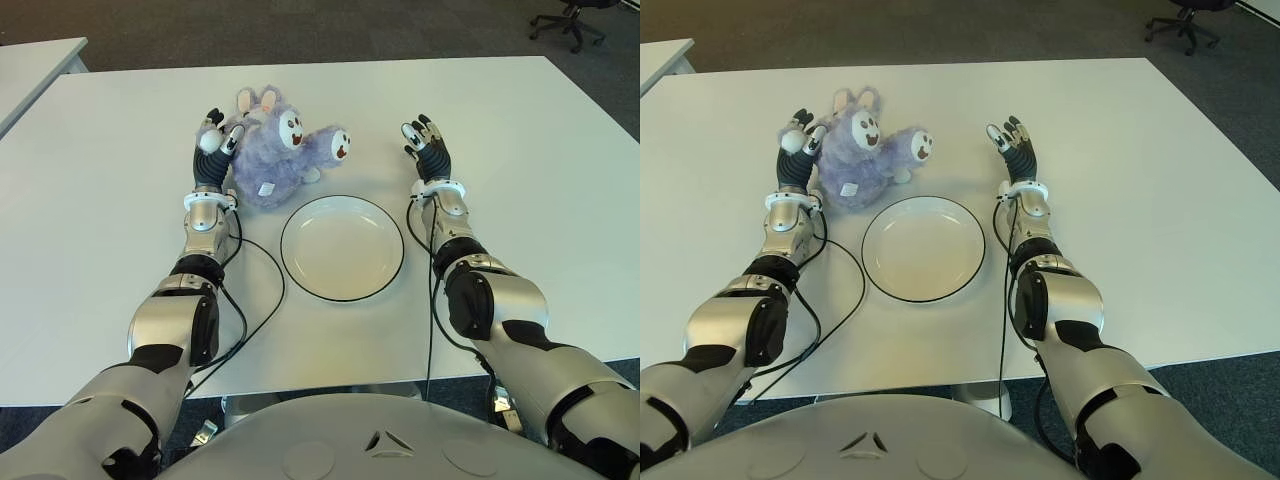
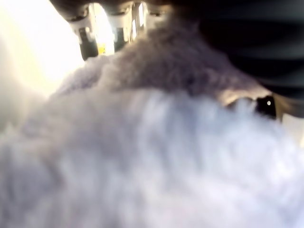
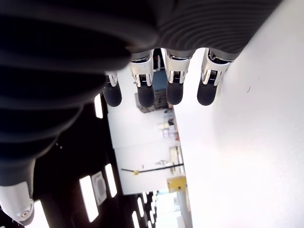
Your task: Put the doll into the plate.
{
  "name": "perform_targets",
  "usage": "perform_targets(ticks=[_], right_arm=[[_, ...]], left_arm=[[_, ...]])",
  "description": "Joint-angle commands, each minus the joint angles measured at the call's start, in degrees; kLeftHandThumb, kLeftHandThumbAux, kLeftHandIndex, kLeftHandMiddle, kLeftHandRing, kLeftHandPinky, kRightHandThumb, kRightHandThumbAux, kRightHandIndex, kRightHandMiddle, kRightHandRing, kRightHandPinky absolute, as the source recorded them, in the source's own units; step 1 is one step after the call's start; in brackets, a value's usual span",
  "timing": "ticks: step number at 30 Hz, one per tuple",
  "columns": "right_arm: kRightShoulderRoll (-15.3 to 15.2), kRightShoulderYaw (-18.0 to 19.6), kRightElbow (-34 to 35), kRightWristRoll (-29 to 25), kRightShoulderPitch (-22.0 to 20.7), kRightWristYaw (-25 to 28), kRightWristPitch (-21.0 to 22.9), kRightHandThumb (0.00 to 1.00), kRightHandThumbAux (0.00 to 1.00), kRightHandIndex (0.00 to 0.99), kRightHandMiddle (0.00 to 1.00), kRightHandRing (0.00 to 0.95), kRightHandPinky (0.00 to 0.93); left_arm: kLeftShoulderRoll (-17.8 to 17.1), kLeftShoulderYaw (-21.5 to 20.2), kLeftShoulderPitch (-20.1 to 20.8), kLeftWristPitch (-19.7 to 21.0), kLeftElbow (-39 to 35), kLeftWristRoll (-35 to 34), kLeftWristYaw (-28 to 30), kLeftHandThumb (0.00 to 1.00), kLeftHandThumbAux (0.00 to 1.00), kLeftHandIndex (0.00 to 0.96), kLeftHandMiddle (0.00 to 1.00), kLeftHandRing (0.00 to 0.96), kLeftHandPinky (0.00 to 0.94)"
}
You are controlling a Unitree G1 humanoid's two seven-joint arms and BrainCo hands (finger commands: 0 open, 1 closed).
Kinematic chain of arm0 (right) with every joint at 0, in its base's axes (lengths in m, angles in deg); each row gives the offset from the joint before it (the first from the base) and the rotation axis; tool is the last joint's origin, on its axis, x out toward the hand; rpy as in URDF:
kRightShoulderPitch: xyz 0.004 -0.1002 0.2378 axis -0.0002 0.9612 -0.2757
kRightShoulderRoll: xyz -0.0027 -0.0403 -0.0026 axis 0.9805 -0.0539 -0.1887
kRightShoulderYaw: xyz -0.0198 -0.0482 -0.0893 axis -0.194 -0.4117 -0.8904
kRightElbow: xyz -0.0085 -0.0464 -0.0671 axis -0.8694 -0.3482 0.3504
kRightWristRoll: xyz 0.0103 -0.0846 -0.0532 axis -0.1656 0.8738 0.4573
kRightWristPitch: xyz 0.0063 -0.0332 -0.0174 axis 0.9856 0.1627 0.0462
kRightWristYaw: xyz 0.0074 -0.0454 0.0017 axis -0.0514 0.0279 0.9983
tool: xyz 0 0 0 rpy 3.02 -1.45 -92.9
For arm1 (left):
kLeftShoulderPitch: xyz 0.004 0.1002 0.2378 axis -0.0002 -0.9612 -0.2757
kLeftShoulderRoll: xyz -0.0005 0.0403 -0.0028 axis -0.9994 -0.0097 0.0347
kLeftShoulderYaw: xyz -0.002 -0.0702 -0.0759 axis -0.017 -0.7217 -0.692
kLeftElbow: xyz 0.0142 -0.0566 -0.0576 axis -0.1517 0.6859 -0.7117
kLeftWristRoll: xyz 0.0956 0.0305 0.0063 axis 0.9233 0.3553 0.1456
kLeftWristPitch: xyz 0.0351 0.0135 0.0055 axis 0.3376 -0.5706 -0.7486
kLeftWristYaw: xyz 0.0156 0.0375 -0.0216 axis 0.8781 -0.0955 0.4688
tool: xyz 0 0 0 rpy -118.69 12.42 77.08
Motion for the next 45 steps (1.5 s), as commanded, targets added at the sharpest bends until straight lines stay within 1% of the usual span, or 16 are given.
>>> perform_targets(ticks=[1, 24, 27, 33, 45], right_arm=[[0.92, 0.28, -2.49, -0.42, 4.12, -0.15, 2.74, 0.077, 0.584, 0.019, 0.055, 0.048, 0.055], [0.84, 0.28, -2.48, -0.39, 4.02, -0.25, 2.71, 0.071, 0.591, 0.021, 0.059, 0.053, 0.061], [0.75, 0.29, -2.49, -0.39, 4.06, -0.18, 2.72, 0.070, 0.598, 0.019, 0.058, 0.051, 0.059], [0.63, 0.23, -2.49, -0.31, 4.03, -0.26, 2.78, 0.068, 0.600, 0.018, 0.053, 0.048, 0.060], [0.54, 0.21, -2.48, -0.31, 4.02, -0.22, 2.80, 0.066, 0.590, 0.019, 0.056, 0.047, 0.054]], left_arm=[[0.91, 0.09, -5.21, 0.33, 2.93, 0.75, 0.28, 0.000, 0.454, 0.000, 0.084, 0.090, 0.097], [1.07, -0.03, -5.09, 0.08, 2.89, 0.76, -0.32, 0.000, 0.454, 0.000, 0.099, 0.101, 0.101], [1.16, 0.08, -5.14, 0.01, 2.89, 0.87, -0.46, 0.000, 0.451, 0.000, 0.093, 0.095, 0.080], [1.18, 0.11, -5.16, -0.27, 2.84, 0.91, -0.48, 0.000, 0.457, 0.000, 0.085, 0.083, 0.079], [1.09, 0.40, -5.40, -2.55, 2.88, 1.39, -0.81, 0.000, 0.478, 0.000, 0.074, 0.074, 0.073]])
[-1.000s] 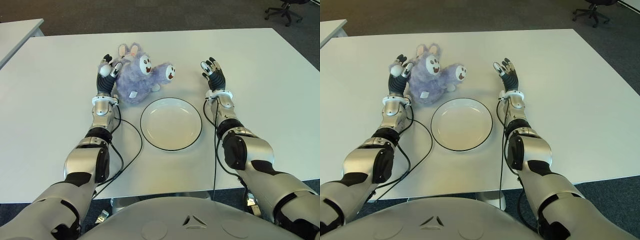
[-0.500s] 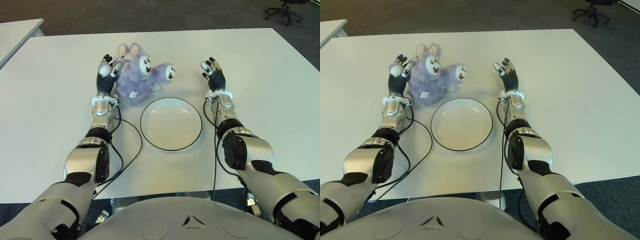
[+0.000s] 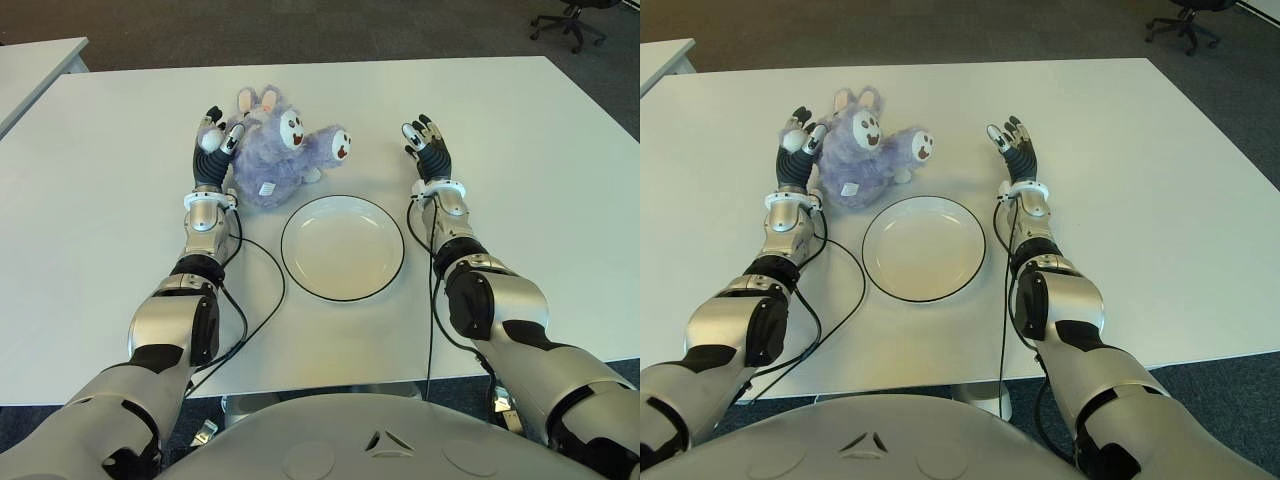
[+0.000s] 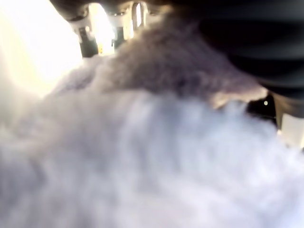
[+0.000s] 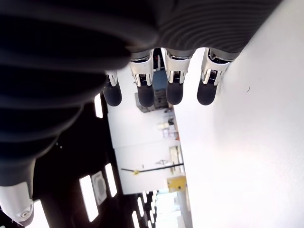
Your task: Put the doll into the plate.
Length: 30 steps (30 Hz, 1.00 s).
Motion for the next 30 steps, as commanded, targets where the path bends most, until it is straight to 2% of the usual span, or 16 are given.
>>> perform_targets(ticks=[1, 30], right_arm=[[0.69, 0.22, -2.45, -0.33, 4.01, -0.26, 2.79, 0.068, 0.588, 0.019, 0.056, 0.047, 0.052], [0.79, 0.17, -2.44, -0.32, 3.96, -0.27, 2.85, 0.064, 0.586, 0.020, 0.055, 0.045, 0.047]], left_arm=[[0.95, 0.42, -5.41, -0.85, 2.91, 1.40, -0.59, 0.000, 0.483, 0.000, 0.074, 0.075, 0.073], [-0.05, 0.72, -5.40, -2.67, 3.51, 2.38, -1.49, 0.000, 0.498, 0.000, 0.050, 0.056, 0.065]])
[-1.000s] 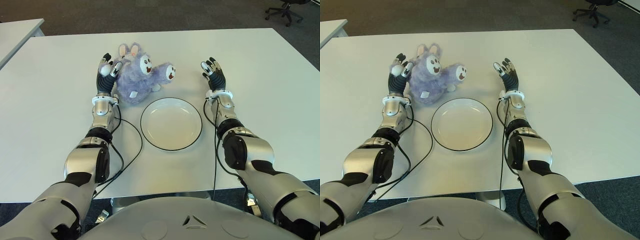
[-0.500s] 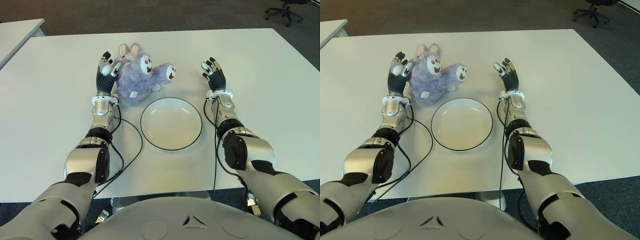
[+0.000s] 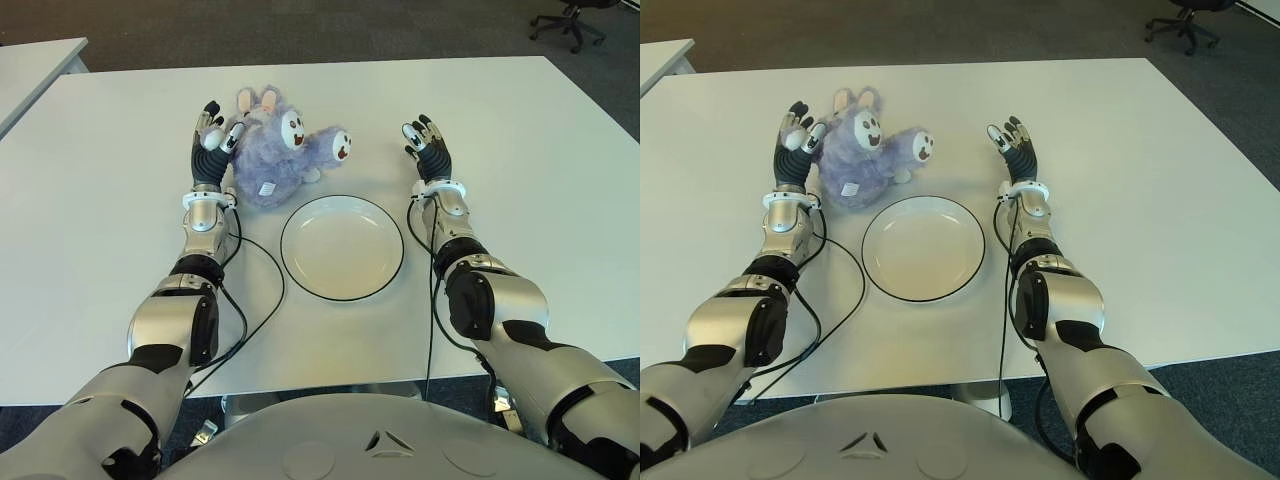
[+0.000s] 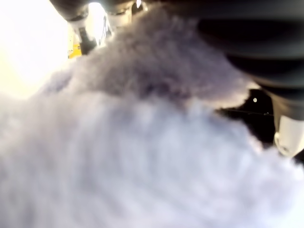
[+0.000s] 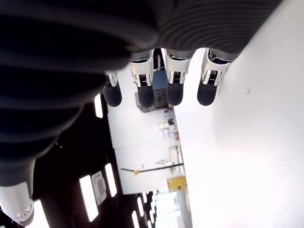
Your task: Put the doll into the plate.
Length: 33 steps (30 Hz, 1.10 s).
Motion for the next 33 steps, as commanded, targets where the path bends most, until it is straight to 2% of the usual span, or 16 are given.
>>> perform_targets(ticks=[1, 17, 21, 33], right_arm=[[0.84, 0.18, -2.44, -0.31, 3.93, -0.30, 2.83, 0.063, 0.586, 0.020, 0.055, 0.045, 0.047], [1.05, 0.33, -2.39, -0.50, 4.00, -0.25, 2.70, 0.066, 0.579, 0.021, 0.056, 0.047, 0.050], [1.11, 0.32, -2.39, -0.49, 4.02, -0.28, 2.73, 0.066, 0.579, 0.021, 0.054, 0.044, 0.046], [1.22, 0.37, -2.40, -0.55, 3.99, -0.36, 2.81, 0.071, 0.582, 0.023, 0.058, 0.046, 0.051]], left_arm=[[0.22, 0.48, -5.37, -0.25, 3.41, 1.70, -0.91, 0.000, 0.497, 0.000, 0.047, 0.054, 0.061], [-0.30, 1.13, -5.54, -1.60, 3.48, 3.74, -2.80, 0.000, 0.458, 0.000, 0.024, 0.026, 0.035], [-0.85, 1.90, -5.60, -1.36, 3.51, 4.93, -3.40, 0.008, 0.463, 0.000, 0.013, 0.013, 0.007], [-2.91, 5.06, -5.90, -2.32, 3.66, 9.47, -6.67, 0.054, 0.443, 0.000, 0.003, 0.010, 0.016]])
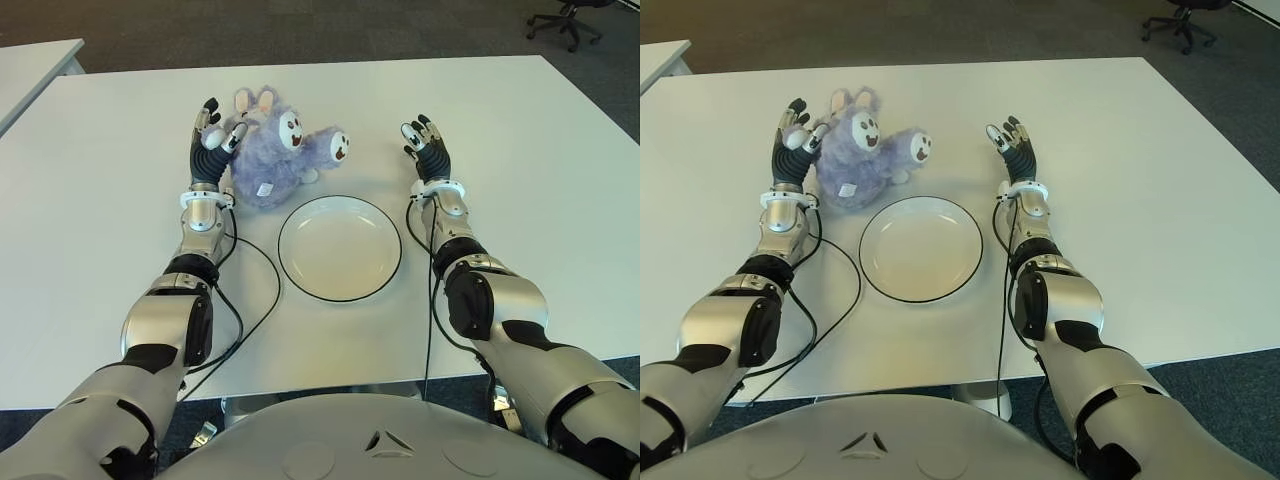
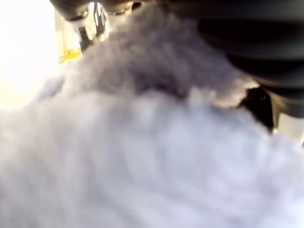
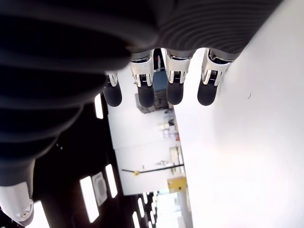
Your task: Put the doll into the plate.
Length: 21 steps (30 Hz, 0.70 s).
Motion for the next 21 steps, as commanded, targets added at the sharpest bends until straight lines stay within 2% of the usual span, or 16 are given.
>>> perform_targets(ticks=[1, 21], right_arm=[[1.00, 0.35, -2.47, -0.52, 4.03, -0.38, 2.81, 0.072, 0.580, 0.023, 0.058, 0.047, 0.053], [1.10, 0.47, -2.47, -0.48, 4.03, -0.30, 2.75, 0.072, 0.587, 0.022, 0.056, 0.047, 0.055]], left_arm=[[-0.64, 2.17, -5.90, -0.68, 3.14, 3.31, -1.57, 0.062, 0.440, 0.000, 0.000, 0.008, 0.013], [-2.14, 3.93, -5.77, -0.48, 4.02, 4.90, -2.45, 0.116, 0.432, 0.000, 0.000, 0.000, 0.018]])
